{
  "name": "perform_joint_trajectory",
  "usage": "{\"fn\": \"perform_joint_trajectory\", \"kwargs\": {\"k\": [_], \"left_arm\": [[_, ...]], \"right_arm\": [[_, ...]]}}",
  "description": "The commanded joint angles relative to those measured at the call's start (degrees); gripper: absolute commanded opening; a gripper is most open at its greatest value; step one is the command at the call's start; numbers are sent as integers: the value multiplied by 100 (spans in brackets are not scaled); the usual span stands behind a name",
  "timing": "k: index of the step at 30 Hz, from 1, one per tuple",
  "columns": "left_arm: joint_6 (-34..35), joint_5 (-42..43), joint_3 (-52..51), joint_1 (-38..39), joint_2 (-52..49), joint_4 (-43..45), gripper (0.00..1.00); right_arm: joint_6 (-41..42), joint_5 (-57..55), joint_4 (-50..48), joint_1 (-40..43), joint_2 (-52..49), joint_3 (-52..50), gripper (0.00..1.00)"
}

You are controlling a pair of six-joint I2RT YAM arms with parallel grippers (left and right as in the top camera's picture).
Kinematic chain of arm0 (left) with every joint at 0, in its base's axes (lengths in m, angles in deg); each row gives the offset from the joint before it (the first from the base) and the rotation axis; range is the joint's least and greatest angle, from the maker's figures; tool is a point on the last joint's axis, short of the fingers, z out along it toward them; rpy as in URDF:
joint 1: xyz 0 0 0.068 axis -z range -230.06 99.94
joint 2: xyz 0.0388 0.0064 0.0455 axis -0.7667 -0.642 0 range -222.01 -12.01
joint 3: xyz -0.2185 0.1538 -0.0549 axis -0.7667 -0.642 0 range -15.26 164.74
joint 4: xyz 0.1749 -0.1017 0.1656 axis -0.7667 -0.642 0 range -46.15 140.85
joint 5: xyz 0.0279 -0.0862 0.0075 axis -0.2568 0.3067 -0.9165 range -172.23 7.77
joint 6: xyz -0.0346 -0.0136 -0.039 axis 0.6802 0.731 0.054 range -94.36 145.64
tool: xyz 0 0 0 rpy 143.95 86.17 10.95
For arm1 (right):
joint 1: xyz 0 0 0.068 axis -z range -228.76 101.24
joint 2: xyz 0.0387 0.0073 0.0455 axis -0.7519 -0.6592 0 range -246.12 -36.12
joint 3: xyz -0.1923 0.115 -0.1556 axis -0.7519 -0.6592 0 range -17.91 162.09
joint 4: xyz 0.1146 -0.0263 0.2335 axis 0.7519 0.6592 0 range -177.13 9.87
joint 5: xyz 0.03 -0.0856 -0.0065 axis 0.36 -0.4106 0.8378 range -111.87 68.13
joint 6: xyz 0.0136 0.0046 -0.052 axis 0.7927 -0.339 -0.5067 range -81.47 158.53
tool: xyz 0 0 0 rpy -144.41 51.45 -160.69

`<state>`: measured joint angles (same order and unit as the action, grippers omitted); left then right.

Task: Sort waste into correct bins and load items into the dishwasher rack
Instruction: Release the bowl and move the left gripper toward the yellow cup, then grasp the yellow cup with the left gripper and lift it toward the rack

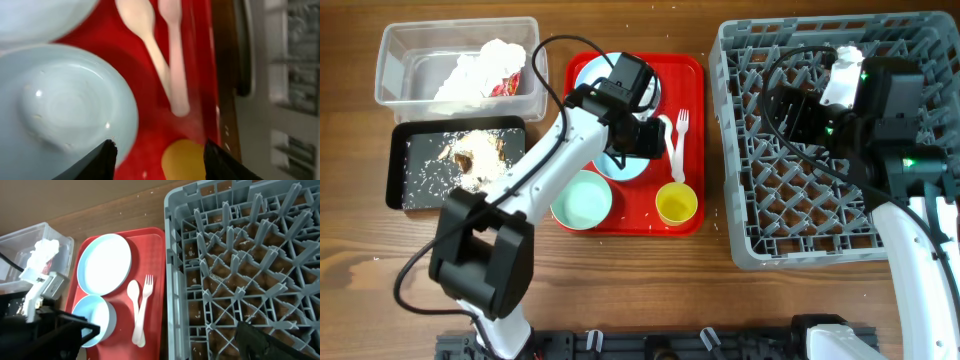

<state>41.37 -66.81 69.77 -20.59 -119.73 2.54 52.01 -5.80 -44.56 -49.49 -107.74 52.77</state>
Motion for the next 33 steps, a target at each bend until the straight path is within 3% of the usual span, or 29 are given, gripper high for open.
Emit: {"fn": "perform_joint_trajectory", "kwargs": {"k": [1, 7, 15, 18, 33], "left_arm": [[-656, 798, 131, -13, 400, -485, 59], [-1108, 579, 120, 343, 289, -1231, 60], [-1062, -232, -17, 811, 63, -1473, 60], [-721, -741, -120, 839, -85, -1425, 59], [-326, -717, -350, 1095, -208, -684, 37]], "right_arm": [[-149, 96, 46, -37, 96, 105, 100], [-146, 98, 57, -37, 96, 105, 100], [-146, 96, 125, -37, 96, 105, 100], [-146, 96, 140, -39, 96, 105, 100], [-146, 76, 146, -37, 68, 105, 100]]}}
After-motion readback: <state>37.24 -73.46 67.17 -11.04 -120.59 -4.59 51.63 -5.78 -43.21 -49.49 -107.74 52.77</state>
